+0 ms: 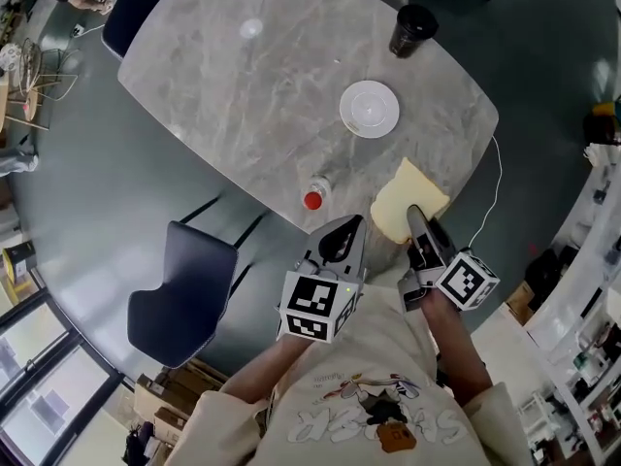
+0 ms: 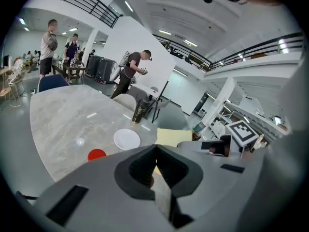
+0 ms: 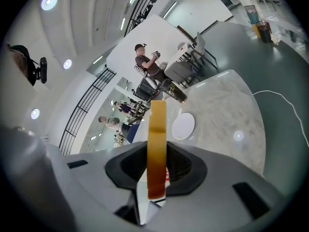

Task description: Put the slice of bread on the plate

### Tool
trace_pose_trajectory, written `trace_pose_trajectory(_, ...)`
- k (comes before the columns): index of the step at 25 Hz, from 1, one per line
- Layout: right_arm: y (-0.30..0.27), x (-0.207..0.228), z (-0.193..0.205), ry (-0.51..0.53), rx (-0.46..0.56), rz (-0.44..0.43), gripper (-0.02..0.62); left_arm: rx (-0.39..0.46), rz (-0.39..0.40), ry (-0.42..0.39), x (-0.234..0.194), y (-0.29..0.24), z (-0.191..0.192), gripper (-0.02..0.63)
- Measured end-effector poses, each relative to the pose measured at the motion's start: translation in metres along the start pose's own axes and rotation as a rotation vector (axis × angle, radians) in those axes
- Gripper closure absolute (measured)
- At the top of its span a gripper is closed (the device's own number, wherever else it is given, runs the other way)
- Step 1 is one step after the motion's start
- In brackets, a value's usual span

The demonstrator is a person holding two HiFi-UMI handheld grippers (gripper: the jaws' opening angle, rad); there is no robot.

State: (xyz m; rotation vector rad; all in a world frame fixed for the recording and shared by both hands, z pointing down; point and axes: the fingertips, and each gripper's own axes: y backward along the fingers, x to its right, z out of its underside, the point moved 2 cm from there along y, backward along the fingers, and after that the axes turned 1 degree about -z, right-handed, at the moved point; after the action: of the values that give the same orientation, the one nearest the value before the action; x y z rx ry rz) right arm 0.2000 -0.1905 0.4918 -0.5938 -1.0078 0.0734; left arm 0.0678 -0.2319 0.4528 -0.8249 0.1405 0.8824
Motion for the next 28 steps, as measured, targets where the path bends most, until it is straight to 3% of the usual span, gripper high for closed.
trace_pose_trajectory(15,-0.081,0.037,-0.031,0.117,-0.193,-0.028,0.503,0.021,-0.151,0.038,-0.035,-0.071,-0.006,0.597)
trace_pose_trajectory(28,-0.158,0.057,-0.048,0.211,-0.307,-0.049,0.503,0.001,-0.220,0.109,-0.067,-0.116,0.005,0.597)
